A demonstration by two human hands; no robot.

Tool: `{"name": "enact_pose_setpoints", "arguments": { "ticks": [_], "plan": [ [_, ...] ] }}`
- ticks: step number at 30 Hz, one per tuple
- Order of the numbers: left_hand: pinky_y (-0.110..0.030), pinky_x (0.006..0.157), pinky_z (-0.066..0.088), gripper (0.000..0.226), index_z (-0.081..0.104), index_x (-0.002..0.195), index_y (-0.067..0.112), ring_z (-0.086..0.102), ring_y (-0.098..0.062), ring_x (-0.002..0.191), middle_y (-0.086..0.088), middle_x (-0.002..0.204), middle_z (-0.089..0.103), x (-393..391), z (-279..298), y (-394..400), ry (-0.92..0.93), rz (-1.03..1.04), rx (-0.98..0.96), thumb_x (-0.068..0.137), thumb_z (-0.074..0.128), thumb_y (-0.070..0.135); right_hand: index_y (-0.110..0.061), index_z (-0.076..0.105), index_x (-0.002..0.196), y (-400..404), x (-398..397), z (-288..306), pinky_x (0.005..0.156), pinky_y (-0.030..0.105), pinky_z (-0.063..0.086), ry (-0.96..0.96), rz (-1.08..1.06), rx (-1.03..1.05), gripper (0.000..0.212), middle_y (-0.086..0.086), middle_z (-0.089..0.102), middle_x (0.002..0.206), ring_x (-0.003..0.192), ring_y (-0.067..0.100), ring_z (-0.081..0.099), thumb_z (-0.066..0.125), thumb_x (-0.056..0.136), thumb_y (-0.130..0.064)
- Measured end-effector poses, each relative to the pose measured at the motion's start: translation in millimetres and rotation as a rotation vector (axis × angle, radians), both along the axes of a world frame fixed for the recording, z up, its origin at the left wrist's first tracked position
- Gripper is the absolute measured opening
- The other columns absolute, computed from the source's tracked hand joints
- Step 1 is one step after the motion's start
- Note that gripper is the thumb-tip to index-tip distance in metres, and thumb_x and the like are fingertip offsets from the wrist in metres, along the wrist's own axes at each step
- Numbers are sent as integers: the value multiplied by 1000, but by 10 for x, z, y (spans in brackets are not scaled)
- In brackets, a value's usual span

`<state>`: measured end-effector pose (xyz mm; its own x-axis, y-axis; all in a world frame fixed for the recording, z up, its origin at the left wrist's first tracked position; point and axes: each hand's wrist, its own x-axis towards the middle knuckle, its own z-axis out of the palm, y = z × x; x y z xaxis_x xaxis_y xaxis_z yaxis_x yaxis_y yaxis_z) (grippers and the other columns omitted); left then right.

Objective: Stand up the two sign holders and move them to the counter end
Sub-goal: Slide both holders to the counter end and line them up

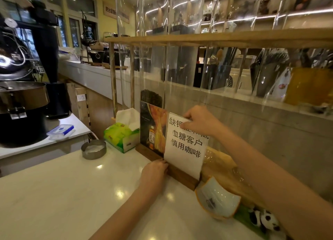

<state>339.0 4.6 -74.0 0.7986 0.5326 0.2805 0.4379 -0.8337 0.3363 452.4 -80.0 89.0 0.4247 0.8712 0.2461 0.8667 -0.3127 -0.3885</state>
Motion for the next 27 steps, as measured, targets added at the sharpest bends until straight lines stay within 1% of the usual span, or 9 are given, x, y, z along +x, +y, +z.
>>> {"name": "enact_pose_setpoints", "arguments": {
  "ticks": [4,8,13,15,19,23,25,27],
  "plan": [
    [-28,102,40,34,58,121,15,50,-19,124,-3,133,56,27,5,2,-5,-12,33,93,39,16,0,69,97,-5,3,-1,46,12,43,-14,-17,13,21,13,73,95,68,14,63,62,83,-15],
    [-29,95,45,32,61,117,15,54,-19,116,-3,126,60,44,-15,27,11,-11,46,92,41,15,2,68,97,-3,-3,-5,44,9,42,-11,-19,25,22,15,73,96,69,15,63,62,83,-14],
    [-30,99,43,33,59,121,15,51,-19,121,-3,130,57,55,-17,50,32,-11,61,93,40,16,0,67,100,-2,-7,-4,37,4,39,-4,-28,23,22,15,72,98,66,12,60,62,83,-14],
    [-30,100,43,33,58,121,15,51,-19,122,-4,131,57,57,-18,53,39,-13,57,93,40,16,-1,66,101,-2,-7,-8,37,4,40,1,-27,21,23,15,72,100,67,12,60,61,84,-14],
    [-29,97,46,32,60,118,15,54,-19,117,-3,125,60,54,-17,58,46,-27,61,93,41,16,0,66,102,-24,-40,2,46,11,44,-13,-31,11,24,16,72,101,69,14,61,61,84,-13],
    [-31,95,47,31,59,118,16,54,-19,116,-2,124,60,54,-22,85,70,-25,82,93,41,16,0,65,101,-34,-71,16,50,15,48,-29,-34,-12,23,16,72,101,70,16,63,63,82,-12],
    [-30,94,48,30,60,115,15,55,-19,114,-3,122,61,47,-9,77,83,-35,83,93,41,16,1,65,100,-37,-88,20,58,24,54,-46,-42,-33,23,16,71,100,75,19,66,62,82,-13],
    [-30,92,47,28,62,110,12,57,-20,110,-5,118,62,26,23,65,97,-61,61,93,40,19,1,64,98,-37,-106,25,70,36,59,-86,-65,-53,23,16,71,97,81,24,68,62,83,-16]
  ]
}}
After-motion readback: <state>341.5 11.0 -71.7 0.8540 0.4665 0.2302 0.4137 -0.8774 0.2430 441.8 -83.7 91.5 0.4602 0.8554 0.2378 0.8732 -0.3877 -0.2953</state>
